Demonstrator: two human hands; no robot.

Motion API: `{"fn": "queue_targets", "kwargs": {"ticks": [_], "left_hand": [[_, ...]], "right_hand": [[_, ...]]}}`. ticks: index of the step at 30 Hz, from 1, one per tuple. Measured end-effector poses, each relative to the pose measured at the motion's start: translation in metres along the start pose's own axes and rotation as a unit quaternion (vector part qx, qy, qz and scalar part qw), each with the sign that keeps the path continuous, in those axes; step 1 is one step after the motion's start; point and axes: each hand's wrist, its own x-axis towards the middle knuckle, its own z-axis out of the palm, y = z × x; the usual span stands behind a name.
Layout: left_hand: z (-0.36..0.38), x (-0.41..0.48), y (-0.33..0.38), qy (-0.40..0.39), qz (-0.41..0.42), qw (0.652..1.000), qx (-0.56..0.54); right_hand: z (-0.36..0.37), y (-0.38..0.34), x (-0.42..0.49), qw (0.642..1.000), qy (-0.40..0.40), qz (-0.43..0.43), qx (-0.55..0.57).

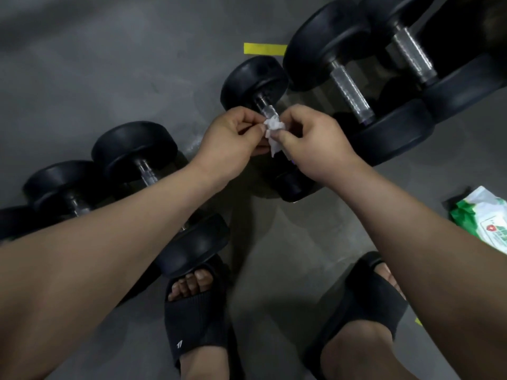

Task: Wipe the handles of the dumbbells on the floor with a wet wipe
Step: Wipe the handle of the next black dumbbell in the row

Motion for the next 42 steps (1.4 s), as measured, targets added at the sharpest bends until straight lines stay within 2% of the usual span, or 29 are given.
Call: {"fn": "queue_targets", "kwargs": {"ticks": [4, 7, 9, 12, 14, 17, 22, 27, 31, 35, 42], "left_hand": [[-0.005, 0.002, -0.002, 0.055, -0.018, 0.998, -0.006], [-0.009, 0.007, -0.004, 0.038, -0.019, 0.999, 0.029], [-0.015, 0.012, -0.006, 0.046, -0.006, 0.994, 0.096], [-0.030, 0.022, -0.005, 0.128, 0.061, 0.965, 0.219], [-0.037, 0.026, -0.004, 0.149, 0.096, 0.948, 0.264], [-0.039, 0.035, -0.008, 0.108, 0.102, 0.945, 0.291], [-0.032, 0.047, -0.012, 0.105, 0.109, 0.959, 0.241], [-0.031, 0.049, -0.012, 0.068, 0.135, 0.951, 0.268], [-0.038, 0.046, -0.014, 0.038, 0.146, 0.948, 0.282], [-0.043, 0.047, -0.016, 0.013, 0.146, 0.955, 0.257], [-0.044, 0.047, -0.018, 0.006, 0.154, 0.953, 0.259]], "right_hand": [[0.001, 0.008, 0.010, 0.999, 0.019, 0.015, 0.024], [-0.003, 0.011, 0.020, 0.999, 0.032, 0.022, 0.005], [-0.008, 0.012, 0.026, 0.999, 0.030, 0.032, -0.005], [-0.010, 0.016, 0.037, 0.998, -0.001, 0.053, -0.042], [-0.007, 0.018, 0.043, 0.995, -0.021, 0.063, -0.079], [-0.006, 0.017, 0.046, 0.992, -0.028, 0.083, -0.086], [-0.010, 0.024, 0.047, 0.993, -0.013, 0.072, -0.091], [-0.015, 0.029, 0.052, 0.991, 0.004, 0.086, -0.104], [-0.011, 0.025, 0.056, 0.991, -0.013, 0.079, -0.104], [-0.001, 0.019, 0.062, 0.993, -0.015, 0.077, -0.084], [0.013, 0.021, 0.082, 0.989, 0.049, 0.136, 0.042]]}}
